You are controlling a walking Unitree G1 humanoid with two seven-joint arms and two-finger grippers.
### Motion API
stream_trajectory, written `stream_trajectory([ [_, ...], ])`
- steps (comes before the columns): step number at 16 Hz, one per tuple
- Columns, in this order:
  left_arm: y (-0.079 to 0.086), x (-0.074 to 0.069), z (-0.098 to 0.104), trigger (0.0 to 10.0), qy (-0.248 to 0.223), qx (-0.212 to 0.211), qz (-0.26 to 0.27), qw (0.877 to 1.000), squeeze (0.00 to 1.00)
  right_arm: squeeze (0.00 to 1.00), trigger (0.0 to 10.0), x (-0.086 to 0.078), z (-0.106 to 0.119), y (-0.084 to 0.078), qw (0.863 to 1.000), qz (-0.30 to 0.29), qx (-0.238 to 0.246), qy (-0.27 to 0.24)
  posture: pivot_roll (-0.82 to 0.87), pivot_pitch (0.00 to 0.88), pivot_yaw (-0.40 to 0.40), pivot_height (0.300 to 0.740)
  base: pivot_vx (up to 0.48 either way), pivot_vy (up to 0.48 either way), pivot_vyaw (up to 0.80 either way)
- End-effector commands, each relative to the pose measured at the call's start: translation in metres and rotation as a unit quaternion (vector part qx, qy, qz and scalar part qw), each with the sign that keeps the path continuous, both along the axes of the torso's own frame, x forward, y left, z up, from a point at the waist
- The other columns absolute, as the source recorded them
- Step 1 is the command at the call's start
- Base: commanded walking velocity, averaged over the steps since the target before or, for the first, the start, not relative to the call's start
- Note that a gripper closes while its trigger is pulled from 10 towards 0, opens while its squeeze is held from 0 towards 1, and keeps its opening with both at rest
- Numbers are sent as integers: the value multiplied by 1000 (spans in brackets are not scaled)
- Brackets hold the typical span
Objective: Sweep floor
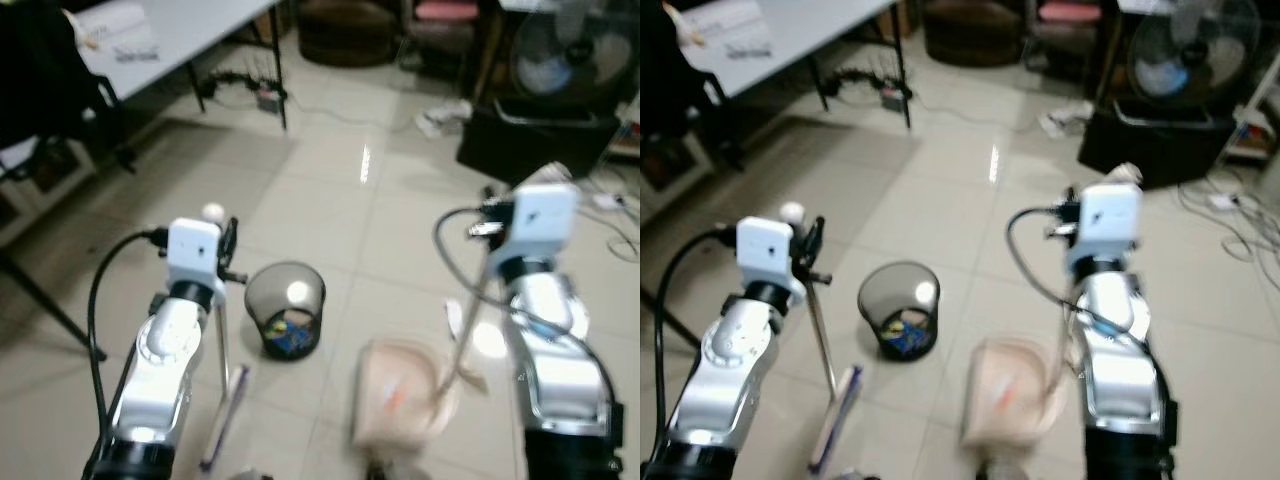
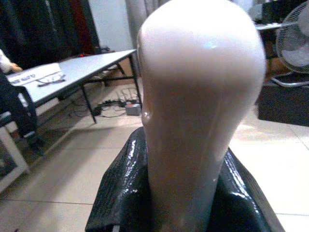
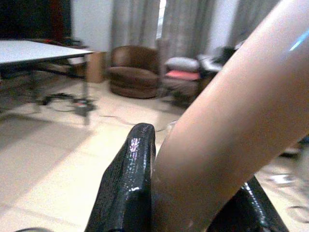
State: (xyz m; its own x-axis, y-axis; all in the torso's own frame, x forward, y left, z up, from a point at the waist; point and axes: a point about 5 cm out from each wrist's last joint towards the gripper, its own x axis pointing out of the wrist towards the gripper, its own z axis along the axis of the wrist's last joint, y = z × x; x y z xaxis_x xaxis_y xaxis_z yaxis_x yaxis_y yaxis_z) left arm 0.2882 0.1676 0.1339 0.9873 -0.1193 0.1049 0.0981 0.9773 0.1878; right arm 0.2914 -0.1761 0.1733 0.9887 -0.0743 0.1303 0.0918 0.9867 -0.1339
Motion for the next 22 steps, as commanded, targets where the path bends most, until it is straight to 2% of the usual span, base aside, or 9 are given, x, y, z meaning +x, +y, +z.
stream_trajectory([
  [1,-5,0,9,10000,-18,6,-10,1000,0,0,10000,-2,3,-4,1000,-13,-10,-6,-73,65,46,740,0,-349,-625],
  [4,-4,-4,7,10000,-13,13,-16,1000,0,0,10000,-5,-2,0,1000,-5,5,6,-68,68,46,740,0,-390,-612],
  [7,-3,-6,5,10000,-7,23,-21,999,0,0,10000,-5,-2,-8,999,-20,-40,1,-67,67,46,740,0,-400,0],
  [10,-5,-3,7,10000,-9,22,-24,999,0,0,10000,-4,-2,-13,999,-34,-16,0,-72,66,52,740,0,-402,0],
  [15,-10,3,11,10000,-15,17,-30,999,0,0,10000,-8,-7,-3,999,-22,18,14,-75,62,60,740,0,-382,0],
  [17,-9,6,9,10000,5,-13,-28,999,0,0,10000,-8,-9,0,999,-21,38,19,-74,60,60,740,0,240,-400],
  [19,-8,7,10,10000,-1,-5,-26,1000,0,0,10000,-8,-9,1,999,-21,37,17,-74,60,60,740,0,480,-800],
  [21,-5,8,14,10000,-13,-8,-16,1000,0,0,10000,-8,-8,0,999,-28,30,15,-73,59,61,740,0,0,0],
  [22,-4,8,17,10000,-21,-10,-13,1000,0,0,10000,-7,-9,0,999,-22,42,19,-72,58,61,740,0,0,0],
])
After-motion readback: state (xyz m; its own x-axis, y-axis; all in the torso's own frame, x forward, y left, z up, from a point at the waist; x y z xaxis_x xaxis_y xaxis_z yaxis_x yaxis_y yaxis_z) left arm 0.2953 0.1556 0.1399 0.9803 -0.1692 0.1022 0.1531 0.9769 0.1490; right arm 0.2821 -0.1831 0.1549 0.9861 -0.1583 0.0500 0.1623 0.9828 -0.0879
